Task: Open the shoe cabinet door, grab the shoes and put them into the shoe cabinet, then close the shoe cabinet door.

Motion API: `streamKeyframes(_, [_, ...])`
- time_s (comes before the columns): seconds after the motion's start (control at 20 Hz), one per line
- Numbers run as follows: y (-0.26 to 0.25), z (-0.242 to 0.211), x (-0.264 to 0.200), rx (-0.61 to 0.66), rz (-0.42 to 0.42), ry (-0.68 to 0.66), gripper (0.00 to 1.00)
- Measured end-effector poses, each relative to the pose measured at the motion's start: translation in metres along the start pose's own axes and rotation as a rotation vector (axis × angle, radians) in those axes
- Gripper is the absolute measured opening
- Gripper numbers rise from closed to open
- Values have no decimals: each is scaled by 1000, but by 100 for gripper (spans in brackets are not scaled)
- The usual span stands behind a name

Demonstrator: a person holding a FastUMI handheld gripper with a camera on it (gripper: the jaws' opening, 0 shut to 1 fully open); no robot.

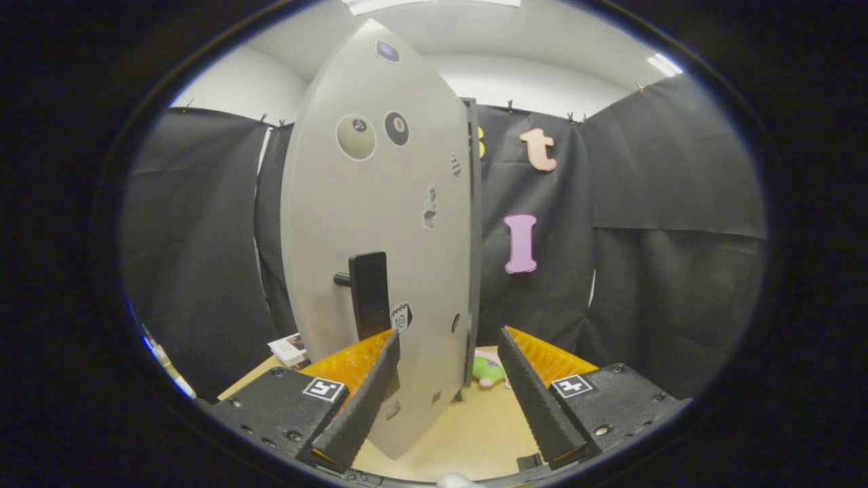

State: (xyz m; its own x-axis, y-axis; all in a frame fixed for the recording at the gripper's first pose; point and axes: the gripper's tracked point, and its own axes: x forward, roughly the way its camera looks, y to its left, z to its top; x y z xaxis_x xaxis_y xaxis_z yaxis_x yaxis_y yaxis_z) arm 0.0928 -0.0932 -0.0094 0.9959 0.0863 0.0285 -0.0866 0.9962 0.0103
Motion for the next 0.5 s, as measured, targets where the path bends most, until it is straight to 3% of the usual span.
streamKeyframes(0.25, [37, -7, 12, 17, 76, 31, 99])
streamKeyframes(0.5, [51, -3, 5, 3, 99, 31, 99])
